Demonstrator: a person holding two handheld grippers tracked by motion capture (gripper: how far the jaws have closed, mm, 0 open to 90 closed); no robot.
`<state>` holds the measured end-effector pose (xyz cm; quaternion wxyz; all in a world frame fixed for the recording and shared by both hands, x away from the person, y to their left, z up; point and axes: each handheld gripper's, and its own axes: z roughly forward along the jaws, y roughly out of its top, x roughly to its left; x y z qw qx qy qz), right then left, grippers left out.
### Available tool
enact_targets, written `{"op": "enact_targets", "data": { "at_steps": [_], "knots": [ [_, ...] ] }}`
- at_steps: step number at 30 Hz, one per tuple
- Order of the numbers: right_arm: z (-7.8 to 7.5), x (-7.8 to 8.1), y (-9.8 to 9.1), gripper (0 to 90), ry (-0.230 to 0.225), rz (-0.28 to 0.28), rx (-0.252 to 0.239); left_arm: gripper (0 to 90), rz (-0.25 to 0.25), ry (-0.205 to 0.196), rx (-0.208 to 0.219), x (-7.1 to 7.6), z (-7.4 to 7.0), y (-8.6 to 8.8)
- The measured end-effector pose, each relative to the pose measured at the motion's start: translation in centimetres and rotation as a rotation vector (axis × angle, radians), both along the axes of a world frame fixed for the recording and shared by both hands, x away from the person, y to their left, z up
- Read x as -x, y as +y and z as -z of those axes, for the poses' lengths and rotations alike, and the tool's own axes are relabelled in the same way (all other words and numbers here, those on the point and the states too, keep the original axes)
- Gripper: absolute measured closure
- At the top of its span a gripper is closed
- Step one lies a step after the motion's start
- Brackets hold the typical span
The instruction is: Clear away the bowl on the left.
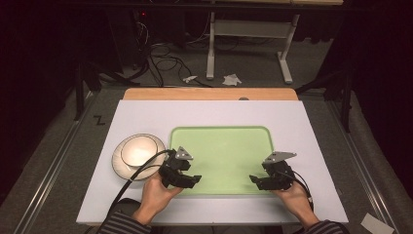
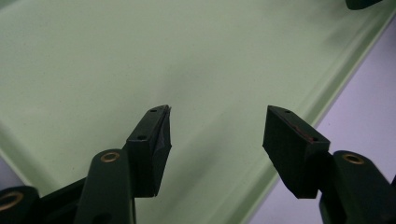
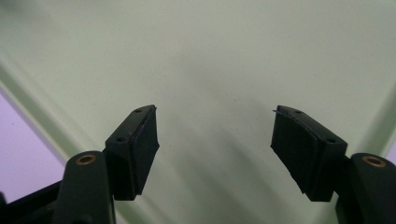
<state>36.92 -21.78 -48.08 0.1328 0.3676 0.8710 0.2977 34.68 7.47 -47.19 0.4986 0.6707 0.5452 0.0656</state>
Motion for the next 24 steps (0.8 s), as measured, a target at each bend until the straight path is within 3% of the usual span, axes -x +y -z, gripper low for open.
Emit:
{"op": "enact_targets", "data": {
  "at_steps": [24],
  "knots": [
    [0.07,0.32,0.6,30.9,0.027,-0.041,0.007,41.3,0.008,0.008,0.007,0.07,0.12,-0.09]
  ]
}}
